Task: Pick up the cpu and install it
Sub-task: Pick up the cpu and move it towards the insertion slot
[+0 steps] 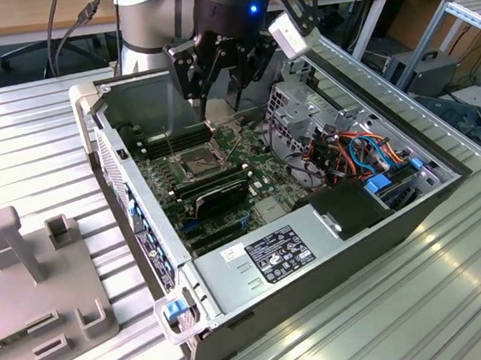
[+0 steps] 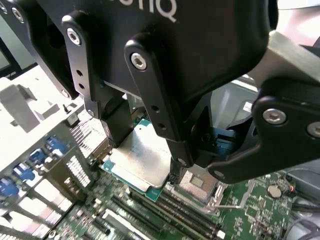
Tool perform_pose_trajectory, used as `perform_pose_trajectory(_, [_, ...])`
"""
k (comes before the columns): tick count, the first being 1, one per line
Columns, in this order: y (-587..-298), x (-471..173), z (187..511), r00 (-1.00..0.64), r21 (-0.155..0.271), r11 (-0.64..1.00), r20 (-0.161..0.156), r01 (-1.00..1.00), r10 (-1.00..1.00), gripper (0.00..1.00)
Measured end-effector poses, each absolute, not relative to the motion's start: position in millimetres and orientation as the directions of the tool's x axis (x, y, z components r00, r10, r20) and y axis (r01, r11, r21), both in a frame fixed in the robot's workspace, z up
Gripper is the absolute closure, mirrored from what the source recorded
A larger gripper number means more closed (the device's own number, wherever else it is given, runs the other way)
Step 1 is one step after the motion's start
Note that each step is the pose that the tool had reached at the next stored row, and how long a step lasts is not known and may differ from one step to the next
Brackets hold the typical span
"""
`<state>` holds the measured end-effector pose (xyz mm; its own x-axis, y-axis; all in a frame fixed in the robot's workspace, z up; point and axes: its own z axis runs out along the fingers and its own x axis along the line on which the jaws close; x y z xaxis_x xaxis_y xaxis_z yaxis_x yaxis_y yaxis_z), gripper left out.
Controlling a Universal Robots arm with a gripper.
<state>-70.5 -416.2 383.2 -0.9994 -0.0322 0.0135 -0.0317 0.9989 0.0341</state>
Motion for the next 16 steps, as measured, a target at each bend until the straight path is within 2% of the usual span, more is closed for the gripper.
perform_pose_trajectory(7, [-391,-69,376,-0.999,0.033,0.999,0.014,-0.032,-0.032,0.45])
perform_pose_trajectory(16, [-384,-66,371,-0.999,0.032,0.999,0.014,-0.032,-0.032,0.45])
